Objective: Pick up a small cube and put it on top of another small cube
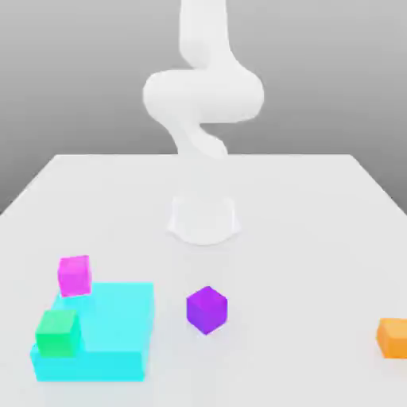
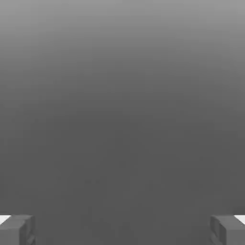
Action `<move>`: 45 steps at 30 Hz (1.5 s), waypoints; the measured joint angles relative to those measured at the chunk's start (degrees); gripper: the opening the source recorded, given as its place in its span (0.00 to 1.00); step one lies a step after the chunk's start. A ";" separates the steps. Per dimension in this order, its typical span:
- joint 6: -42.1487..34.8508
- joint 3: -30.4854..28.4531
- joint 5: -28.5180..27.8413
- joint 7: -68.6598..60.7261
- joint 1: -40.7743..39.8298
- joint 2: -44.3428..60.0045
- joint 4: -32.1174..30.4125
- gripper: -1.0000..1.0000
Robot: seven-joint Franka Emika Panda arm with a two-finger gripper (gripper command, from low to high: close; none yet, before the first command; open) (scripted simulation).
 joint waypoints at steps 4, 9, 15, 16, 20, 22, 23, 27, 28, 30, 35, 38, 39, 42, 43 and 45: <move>5.72 -0.72 -2.38 -5.55 1.49 6.75 -7.25 0.50; 12.86 -2.83 -4.39 -13.28 3.24 15.07 -16.39 0.50; 22.60 -7.00 -4.76 -25.79 6.15 26.40 -28.61 0.50; 24.72 -7.87 -4.35 -28.48 6.89 28.97 -30.70 0.50; 33.71 -8.93 -1.12 -35.92 8.89 40.78 -33.81 0.50; 36.28 -8.06 0.38 -37.17 8.57 43.97 -33.51 0.50; 37.47 -7.47 1.39 -37.89 8.24 45.42 -33.30 0.50; 42.15 -3.69 4.87 -40.46 5.28 50.98 -32.50 0.50; 43.32 -2.48 5.15 -40.78 4.07 52.34 -32.35 0.50; 45.51 -0.64 5.74 -41.50 2.22 54.90 -32.10 0.00; 45.38 -0.63 5.61 -41.37 2.19 54.89 -32.10 0.00; 44.89 -0.90 5.27 -41.04 2.42 54.27 -32.15 0.00; 43.95 -1.38 4.47 -40.35 2.74 53.15 -32.26 0.00; 40.69 -3.50 1.99 -38.38 4.31 49.28 -32.75 0.00; 39.51 -3.93 1.30 -37.88 4.56 47.92 -32.94 0.00; 37.20 -4.32 0.09 -37.04 4.52 45.19 -33.39 0.00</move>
